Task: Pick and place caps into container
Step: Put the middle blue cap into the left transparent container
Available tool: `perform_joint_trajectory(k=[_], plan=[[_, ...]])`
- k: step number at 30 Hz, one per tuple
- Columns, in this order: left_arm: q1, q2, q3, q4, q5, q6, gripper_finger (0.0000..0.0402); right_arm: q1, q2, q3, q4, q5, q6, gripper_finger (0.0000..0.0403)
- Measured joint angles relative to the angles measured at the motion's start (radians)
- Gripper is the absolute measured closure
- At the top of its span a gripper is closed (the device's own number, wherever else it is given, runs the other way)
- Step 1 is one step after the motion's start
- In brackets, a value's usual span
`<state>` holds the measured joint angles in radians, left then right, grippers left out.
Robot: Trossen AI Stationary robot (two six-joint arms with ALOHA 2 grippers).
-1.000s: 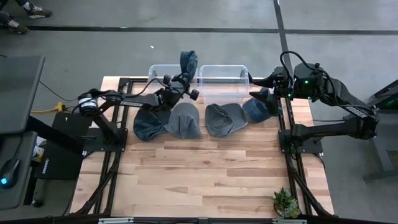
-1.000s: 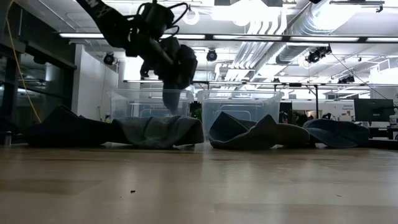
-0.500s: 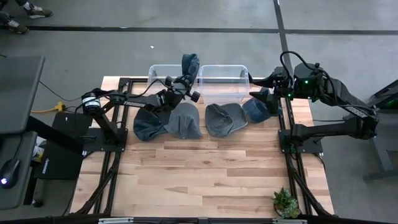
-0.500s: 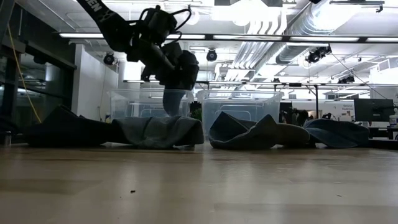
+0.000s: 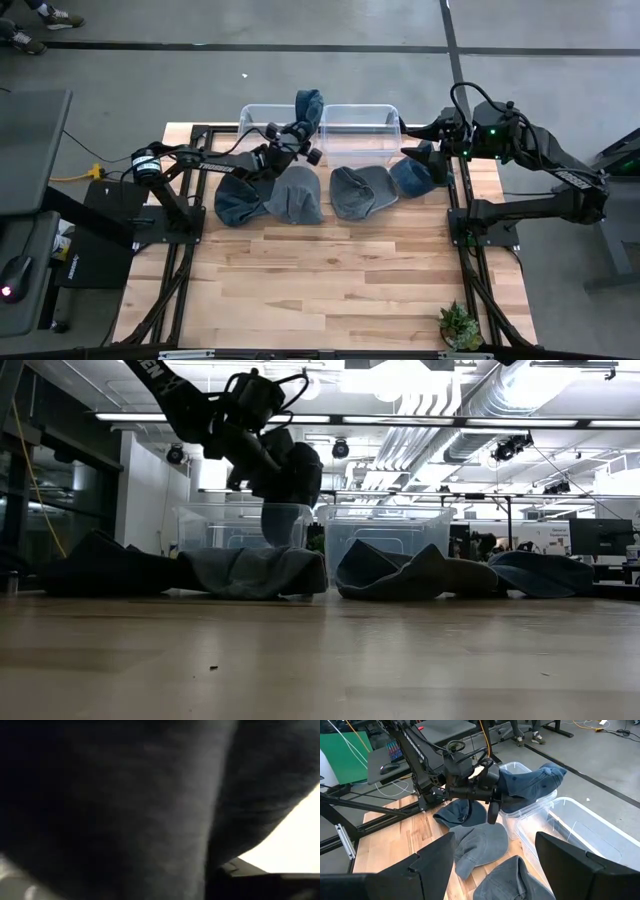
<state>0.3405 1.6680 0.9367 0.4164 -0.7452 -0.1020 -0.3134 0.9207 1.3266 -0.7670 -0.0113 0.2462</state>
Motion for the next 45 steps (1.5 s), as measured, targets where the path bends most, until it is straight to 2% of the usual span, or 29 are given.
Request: perform_joint_trajectory(k=[4, 10, 26, 35, 39, 45], plan=[[0.000, 0.000, 0.000, -0.002, -0.044, 0.002, 0.0231, 0.000, 0.000, 0.000, 0.000, 0.000, 0.000, 0.0132], [-0.028, -0.019, 0.000, 0.000, -0.036, 0.124, 0.0188, 0.000, 0.000, 0.000, 0.000, 0.000, 0.000, 0.0132], [-0.041, -0.094, 0.000, -0.041, -0.036, 0.132, 0.0120, 0.000, 0.000, 0.000, 0.000, 0.001, -0.001, 0.0132], [-0.041, -0.151, 0.000, -0.126, -0.034, 0.132, 0.0108, 0.000, 0.001, 0.000, 0.000, 0.002, -0.003, 0.0132], [-0.040, -0.175, 0.000, -0.154, -0.101, 0.149, 0.0108, 0.000, 0.001, 0.000, 0.000, 0.003, -0.003, 0.0132], [-0.040, -0.188, 0.000, -0.179, -0.257, 0.174, 0.0108, 0.000, 0.002, 0.000, 0.000, 0.004, -0.003, 0.0132]])
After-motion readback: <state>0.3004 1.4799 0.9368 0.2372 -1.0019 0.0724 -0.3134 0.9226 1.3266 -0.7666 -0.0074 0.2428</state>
